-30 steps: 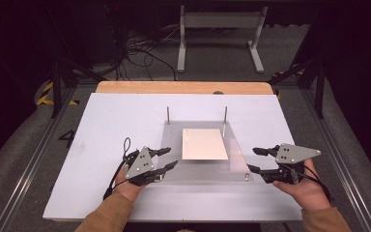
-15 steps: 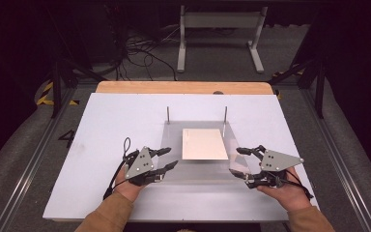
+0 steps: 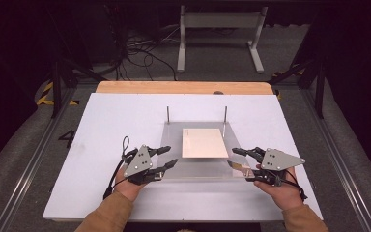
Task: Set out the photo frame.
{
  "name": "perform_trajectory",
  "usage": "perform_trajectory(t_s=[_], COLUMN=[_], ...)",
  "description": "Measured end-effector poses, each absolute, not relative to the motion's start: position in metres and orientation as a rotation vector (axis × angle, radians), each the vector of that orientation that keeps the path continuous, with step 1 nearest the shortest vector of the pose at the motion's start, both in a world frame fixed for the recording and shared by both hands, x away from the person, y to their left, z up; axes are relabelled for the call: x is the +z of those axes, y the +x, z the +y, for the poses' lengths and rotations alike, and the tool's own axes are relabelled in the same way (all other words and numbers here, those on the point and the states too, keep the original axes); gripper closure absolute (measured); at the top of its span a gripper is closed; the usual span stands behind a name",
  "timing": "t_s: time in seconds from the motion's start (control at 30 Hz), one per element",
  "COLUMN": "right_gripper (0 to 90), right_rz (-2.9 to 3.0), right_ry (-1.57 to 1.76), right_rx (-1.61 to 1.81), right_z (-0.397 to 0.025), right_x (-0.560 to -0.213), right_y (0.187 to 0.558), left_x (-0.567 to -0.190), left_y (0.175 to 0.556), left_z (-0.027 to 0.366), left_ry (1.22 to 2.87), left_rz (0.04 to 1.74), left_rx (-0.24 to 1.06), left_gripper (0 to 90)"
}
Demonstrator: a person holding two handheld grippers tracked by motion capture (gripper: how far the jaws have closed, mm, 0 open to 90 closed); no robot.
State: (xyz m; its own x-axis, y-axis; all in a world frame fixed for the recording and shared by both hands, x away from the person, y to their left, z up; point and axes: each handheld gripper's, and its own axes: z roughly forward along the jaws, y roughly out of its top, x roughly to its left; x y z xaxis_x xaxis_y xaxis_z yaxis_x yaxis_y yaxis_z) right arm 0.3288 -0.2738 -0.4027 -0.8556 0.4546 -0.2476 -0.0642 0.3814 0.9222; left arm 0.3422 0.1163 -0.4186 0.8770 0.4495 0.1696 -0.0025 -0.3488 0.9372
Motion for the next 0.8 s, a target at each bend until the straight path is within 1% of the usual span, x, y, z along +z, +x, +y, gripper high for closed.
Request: perform_trajectory(t_s=[0.13, 0.33, 0.43, 0.6, 0.8], right_gripper=[56.0, 56.2, 56.4, 58.0, 59.3], right_rz=[2.159, 2.086, 2.047, 1.957, 1.884], right_ry=[0.323, 0.317, 0.307, 0.274, 0.249], right_rx=[1.480, 1.489, 1.498, 1.523, 1.501], right_z=[-0.274, -0.270, -0.269, -0.266, -0.264], right_x=[-0.399, -0.392, -0.386, -0.368, -0.351], right_y=[0.330, 0.328, 0.325, 0.317, 0.310], left_x=[-0.414, -0.402, -0.397, -0.376, -0.354], left_y=[0.343, 0.339, 0.338, 0.330, 0.321], left_z=[0.116, 0.118, 0.119, 0.124, 0.122], left_ry=[1.873, 1.836, 1.816, 1.761, 1.776], left_rz=[0.345, 0.360, 0.352, 0.316, 0.295], left_rx=[0.493, 0.553, 0.556, 0.592, 0.692], left_gripper=[51.2, 51.4, 52.0, 53.8, 57.3])
